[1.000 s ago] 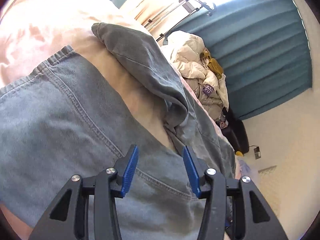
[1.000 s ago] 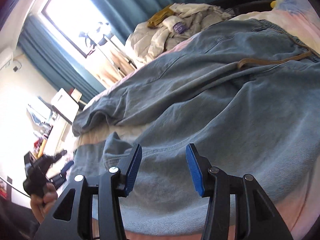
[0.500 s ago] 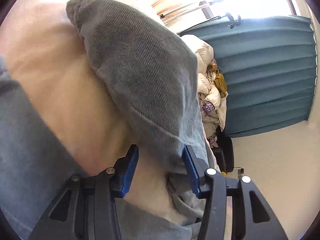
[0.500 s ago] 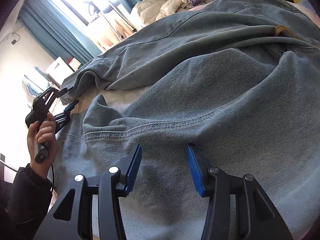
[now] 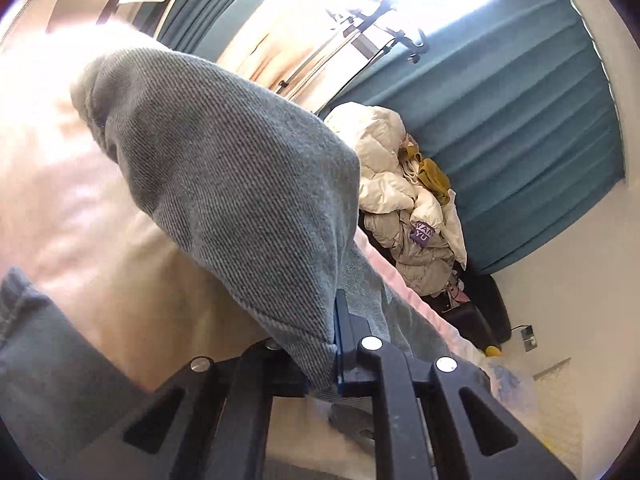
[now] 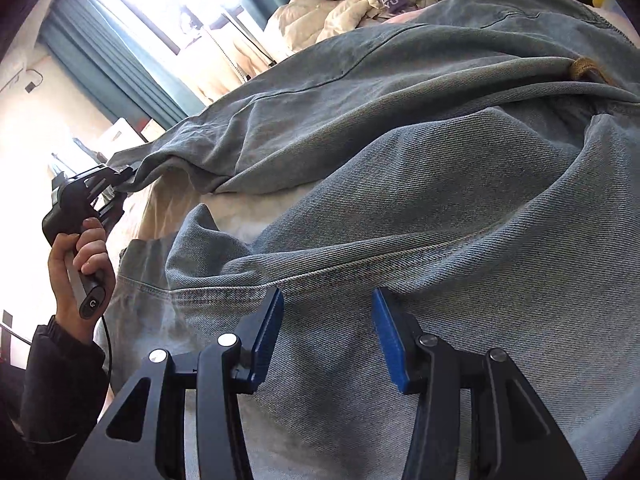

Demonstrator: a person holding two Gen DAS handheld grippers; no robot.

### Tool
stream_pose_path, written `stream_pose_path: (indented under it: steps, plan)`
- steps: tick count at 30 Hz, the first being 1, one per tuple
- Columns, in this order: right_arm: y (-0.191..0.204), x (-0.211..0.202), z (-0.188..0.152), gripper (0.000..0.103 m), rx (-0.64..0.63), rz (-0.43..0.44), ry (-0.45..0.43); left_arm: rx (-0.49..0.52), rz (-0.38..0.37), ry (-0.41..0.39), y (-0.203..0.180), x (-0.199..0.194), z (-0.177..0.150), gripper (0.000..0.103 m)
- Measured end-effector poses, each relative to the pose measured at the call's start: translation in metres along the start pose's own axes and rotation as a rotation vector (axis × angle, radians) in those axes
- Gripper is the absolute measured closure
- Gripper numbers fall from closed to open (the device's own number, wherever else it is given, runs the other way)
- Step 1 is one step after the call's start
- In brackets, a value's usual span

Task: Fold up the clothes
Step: 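Grasp a grey denim leg cuff with the left gripper and lift it, then carry the cuff over the jeans and open the left gripper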

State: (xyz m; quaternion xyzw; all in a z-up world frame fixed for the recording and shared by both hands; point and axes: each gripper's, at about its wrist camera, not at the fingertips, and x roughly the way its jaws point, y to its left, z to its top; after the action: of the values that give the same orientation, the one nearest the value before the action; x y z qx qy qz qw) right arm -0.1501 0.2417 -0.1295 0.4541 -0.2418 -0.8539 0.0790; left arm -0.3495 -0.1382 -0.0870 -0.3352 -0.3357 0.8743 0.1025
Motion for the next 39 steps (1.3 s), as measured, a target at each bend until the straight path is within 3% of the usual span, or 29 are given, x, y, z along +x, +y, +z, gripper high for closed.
stream_pose_path:
  steps: [5, 10, 18, 22, 28, 32, 37, 39]
  plan:
    - [0.003, -0.021, 0.0, 0.056, 0.005, 0.026, -0.034, 0.217, 0.118, -0.05, -0.058, -0.049, -0.001, 0.095]
    - [-0.005, -0.044, -0.001, 0.056, 0.041, 0.019, -0.069, 0.367, 0.198, -0.028, -0.117, -0.047, -0.009, 0.095]
    - [-0.046, -0.054, 0.012, 0.056, 0.201, 0.01, -0.092, 0.605, 0.243, 0.084, -0.207, 0.02, -0.071, 0.095]
    - [-0.073, -0.056, 0.019, 0.056, 0.282, 0.007, -0.096, 0.656, 0.237, 0.188, -0.236, 0.063, -0.115, 0.095]
    - [-0.129, -0.066, 0.026, 0.056, 0.437, -0.047, -0.135, 0.756, 0.283, 0.292, -0.258, 0.131, -0.189, 0.095]
    - [-0.138, -0.065, 0.028, 0.057, 0.426, -0.062, -0.139, 0.83, 0.336, 0.335, -0.256, 0.154, -0.223, 0.095]
    - [-0.137, -0.062, 0.03, 0.056, 0.397, -0.077, -0.141, 0.869, 0.283, 0.35, -0.254, 0.146, -0.232, 0.081]
    - [-0.14, -0.06, 0.029, 0.056, 0.408, -0.068, -0.142, 0.893, 0.251, 0.36, -0.255, 0.135, -0.234, 0.069]
